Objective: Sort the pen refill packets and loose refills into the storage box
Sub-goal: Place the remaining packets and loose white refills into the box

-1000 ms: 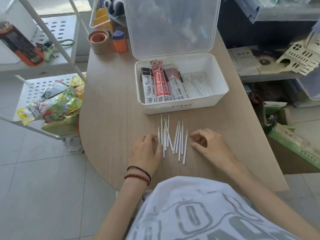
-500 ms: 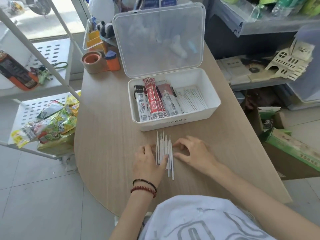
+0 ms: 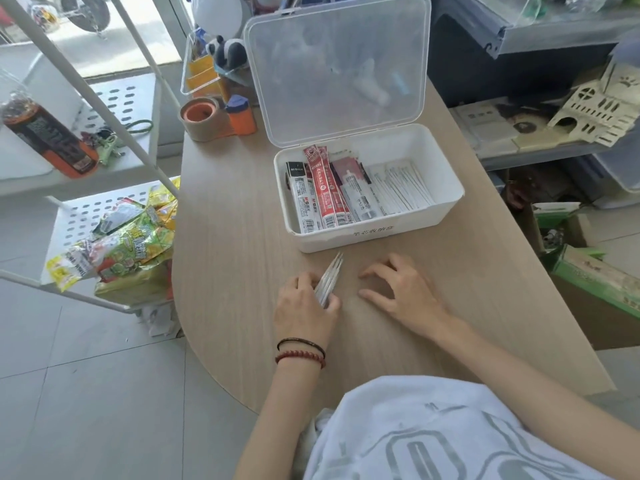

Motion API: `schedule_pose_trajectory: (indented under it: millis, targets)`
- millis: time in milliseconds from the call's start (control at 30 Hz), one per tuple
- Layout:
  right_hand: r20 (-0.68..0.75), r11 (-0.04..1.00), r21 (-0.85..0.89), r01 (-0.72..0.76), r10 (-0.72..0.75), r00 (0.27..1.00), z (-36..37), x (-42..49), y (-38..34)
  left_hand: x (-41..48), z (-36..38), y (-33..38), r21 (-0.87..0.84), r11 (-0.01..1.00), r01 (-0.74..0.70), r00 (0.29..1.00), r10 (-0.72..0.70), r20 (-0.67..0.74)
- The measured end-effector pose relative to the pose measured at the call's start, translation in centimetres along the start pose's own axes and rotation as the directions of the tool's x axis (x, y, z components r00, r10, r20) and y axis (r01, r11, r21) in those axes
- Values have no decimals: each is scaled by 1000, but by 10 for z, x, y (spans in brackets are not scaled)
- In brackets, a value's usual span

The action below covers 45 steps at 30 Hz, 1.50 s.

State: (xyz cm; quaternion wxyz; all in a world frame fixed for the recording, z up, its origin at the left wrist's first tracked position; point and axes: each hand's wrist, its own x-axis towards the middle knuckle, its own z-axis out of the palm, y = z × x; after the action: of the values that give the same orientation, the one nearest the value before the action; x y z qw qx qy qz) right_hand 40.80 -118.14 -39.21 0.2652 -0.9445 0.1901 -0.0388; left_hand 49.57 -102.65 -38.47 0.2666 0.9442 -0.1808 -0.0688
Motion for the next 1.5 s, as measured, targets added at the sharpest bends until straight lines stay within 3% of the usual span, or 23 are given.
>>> schedule_pose_trajectory:
  millis: [167, 233, 333, 400, 467, 600, 733, 900, 967, 1067, 1167, 1233, 1333, 1433, 1500]
  targets:
    - [36, 1000, -17, -7, 8, 999, -5, -1, -1, 4, -5, 1, 160, 984, -79, 995, 67, 78]
    - [48, 1000, -12, -12, 12, 999, -6, -2, -1, 7, -3, 3, 252, 966, -61, 992, 30, 125]
    - [77, 1000, -15, -19, 20, 997, -9, -2, 0, 9, 3, 13, 403, 912, -72, 997, 65, 32]
    - [104, 1000, -16, -20, 22, 994, -11, -2, -1, 7, 11, 15, 456, 880, -134, 989, 93, 111]
    - [126, 1000, -19, -21, 24, 992, -13, -1, 0, 4, 16, 11, 439, 890, -127, 984, 57, 169]
    - [141, 1000, -18, -18, 20, 990, -14, -1, 1, 7, 17, 12, 445, 887, -119, 992, 92, 82]
    - [161, 1000, -24, -15, 19, 987, -16, 3, -2, 7, 17, 12, 418, 902, -108, 979, 22, 205]
    - [190, 999, 38, 5, -12, 982, -21, 9, -8, 6, 10, 8, 521, 850, -79, 991, 11, 132]
    - [188, 980, 200, 2, -40, 981, -24, 9, -12, 8, 10, 3, 373, 920, -120, 978, 44, 206]
    - [163, 913, 409, -16, -55, 985, -30, 6, -20, 4, -2, 4, -46, 995, -92, 953, 102, 287]
    - [103, 858, 514, -9, -51, 993, -36, 8, -26, 5, -4, 14, -464, 885, -44, 944, 189, 270]
    - [51, 829, 559, -5, -28, 998, -41, 11, -30, 10, -8, 27, -624, 781, -18, 951, 206, 230]
    - [1, 801, 598, -14, 16, 1000, -53, 18, -33, 24, -17, 43, -712, 702, 25, 967, 165, 196]
    - [-19, 773, 634, -28, 51, 999, -65, 23, -35, 44, -22, 52, -684, 728, 55, 967, 133, 219]
    - [-24, 770, 637, -35, 65, 998, -72, 27, -32, 56, -22, 54, -629, 777, -9, 953, 198, 231]
